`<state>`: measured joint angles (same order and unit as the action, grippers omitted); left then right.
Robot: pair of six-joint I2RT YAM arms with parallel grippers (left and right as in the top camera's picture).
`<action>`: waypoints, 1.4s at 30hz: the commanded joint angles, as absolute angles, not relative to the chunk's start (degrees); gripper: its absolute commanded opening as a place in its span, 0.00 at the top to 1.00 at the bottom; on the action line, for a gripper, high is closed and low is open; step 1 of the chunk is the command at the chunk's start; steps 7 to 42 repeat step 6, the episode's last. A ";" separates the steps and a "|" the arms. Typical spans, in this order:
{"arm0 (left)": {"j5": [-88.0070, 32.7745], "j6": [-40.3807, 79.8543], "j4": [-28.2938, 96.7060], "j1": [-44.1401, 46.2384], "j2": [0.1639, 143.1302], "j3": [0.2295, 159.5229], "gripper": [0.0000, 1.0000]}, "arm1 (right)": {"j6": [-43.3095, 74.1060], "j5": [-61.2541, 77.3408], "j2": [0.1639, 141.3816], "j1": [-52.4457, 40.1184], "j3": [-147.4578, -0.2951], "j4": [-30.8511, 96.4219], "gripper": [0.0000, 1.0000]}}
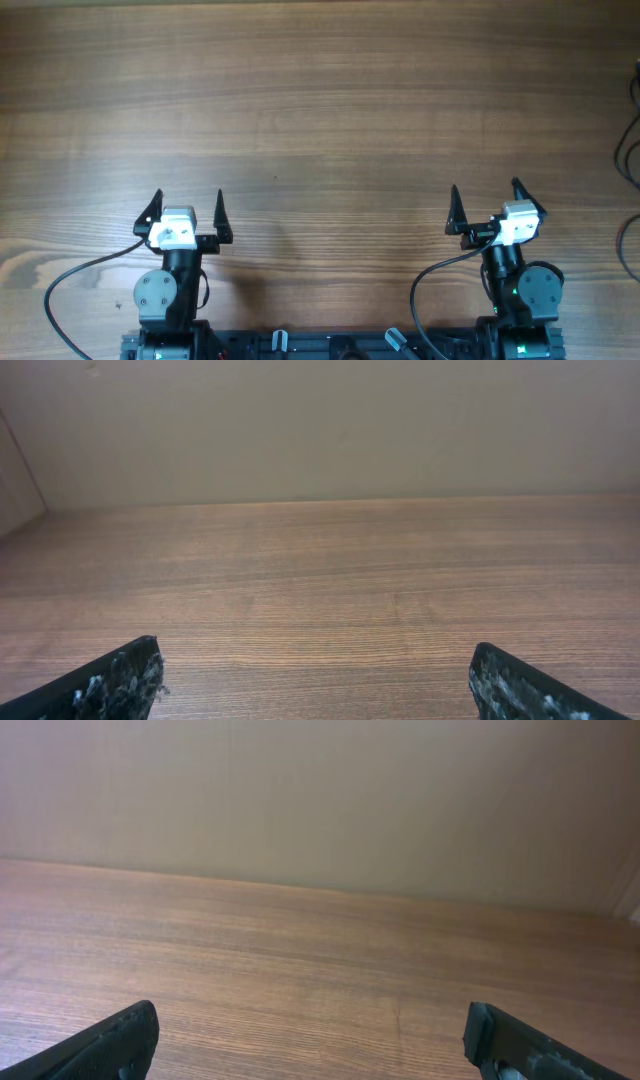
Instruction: Untangle cables
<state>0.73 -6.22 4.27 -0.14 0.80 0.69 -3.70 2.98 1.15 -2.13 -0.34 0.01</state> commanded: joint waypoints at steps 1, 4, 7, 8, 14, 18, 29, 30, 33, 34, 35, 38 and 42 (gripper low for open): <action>0.27 -7.09 4.27 -0.54 0.34 0.34 0.00 | -2.83 3.53 0.21 -1.74 -0.30 -0.08 0.00; 0.25 -7.09 4.25 -0.54 0.34 0.34 0.00 | -2.83 3.53 0.21 -1.74 -0.30 -0.08 0.00; 0.27 -7.09 4.27 -0.54 0.34 0.34 0.00 | -2.85 3.53 0.21 -1.74 -0.30 -0.08 0.00; 0.27 -7.09 4.27 -0.54 0.34 0.34 0.00 | -2.85 3.53 0.21 -1.74 -0.30 -0.08 0.00; 0.27 -7.09 4.27 -0.54 0.34 0.34 0.00 | -2.85 3.53 0.21 -1.74 -0.30 -0.08 0.00; 0.27 -7.09 4.27 -0.54 0.34 0.34 0.00 | -2.85 3.53 0.21 -1.74 -0.30 -0.08 0.00; 0.27 -7.09 4.27 -0.54 0.34 0.34 0.00 | -2.85 3.53 0.21 -1.74 -0.30 -0.08 0.00; 0.27 -7.09 4.27 -0.54 0.34 0.34 0.00 | -2.85 3.53 0.21 -1.74 -0.30 -0.08 0.00; 0.27 -7.09 4.27 -0.54 0.34 0.34 0.00 | -2.85 3.53 0.21 -1.74 -0.30 -0.08 0.00; 0.27 -7.09 4.27 -0.54 0.34 0.34 0.00 | -2.85 3.53 0.21 -1.74 -0.30 -0.08 0.00; 0.27 -7.09 4.27 -0.54 0.34 0.34 0.00 | -2.85 3.53 0.21 -1.74 -0.30 -0.08 0.00; 0.27 -7.09 4.27 -0.54 0.34 0.34 0.00 | -2.85 3.53 0.21 -1.74 -0.30 -0.08 0.00; 0.27 -7.09 4.27 -0.54 0.34 0.34 0.00 | -2.85 3.53 0.21 -1.74 -0.30 -0.08 0.00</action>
